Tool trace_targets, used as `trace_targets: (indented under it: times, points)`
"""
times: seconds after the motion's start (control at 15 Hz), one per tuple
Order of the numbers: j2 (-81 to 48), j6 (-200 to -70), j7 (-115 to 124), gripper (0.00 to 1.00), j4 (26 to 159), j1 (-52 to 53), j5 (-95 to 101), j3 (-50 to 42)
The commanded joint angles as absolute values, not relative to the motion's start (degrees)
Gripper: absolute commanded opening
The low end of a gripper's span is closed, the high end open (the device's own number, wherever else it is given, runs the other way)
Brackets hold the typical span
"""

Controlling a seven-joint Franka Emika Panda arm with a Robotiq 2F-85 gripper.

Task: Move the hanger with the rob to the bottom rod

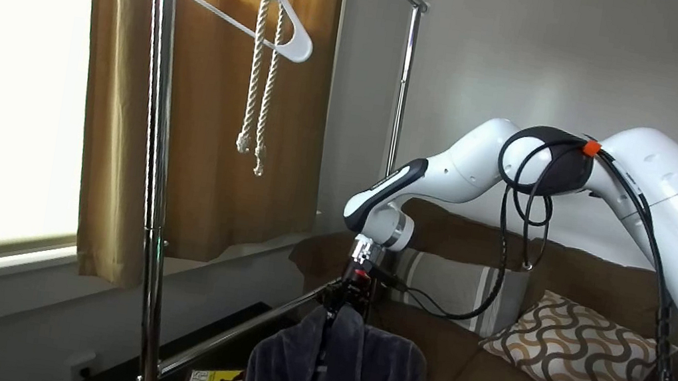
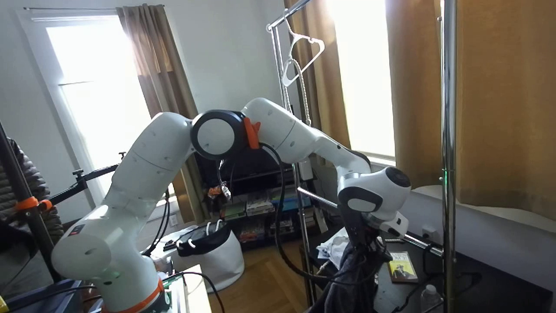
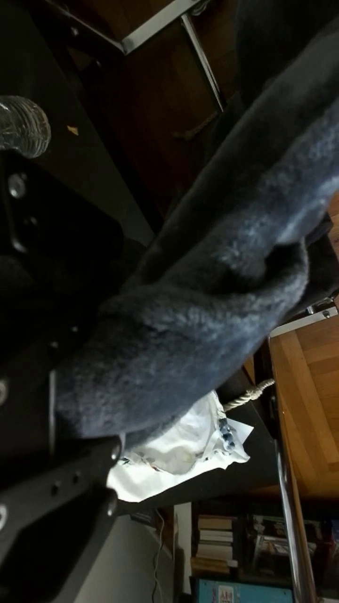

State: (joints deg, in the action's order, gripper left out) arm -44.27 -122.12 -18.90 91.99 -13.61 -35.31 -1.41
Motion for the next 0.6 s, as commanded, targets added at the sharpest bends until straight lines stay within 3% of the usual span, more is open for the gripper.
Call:
trace_targets:
  times: [0.0, 0.4, 0.53]
  points:
    - [-41.7, -121.3, -19.7, 0.54, 93.8, -15.3, -34.8, 1.3]
    - [-29.8, -122.8, -29.2, 0.98, 106.4, -14.7, -33.1, 3.1]
    - [-25.1, -125.4, -32.6, 1.00, 111.0, -13.9, -32.8, 3.5]
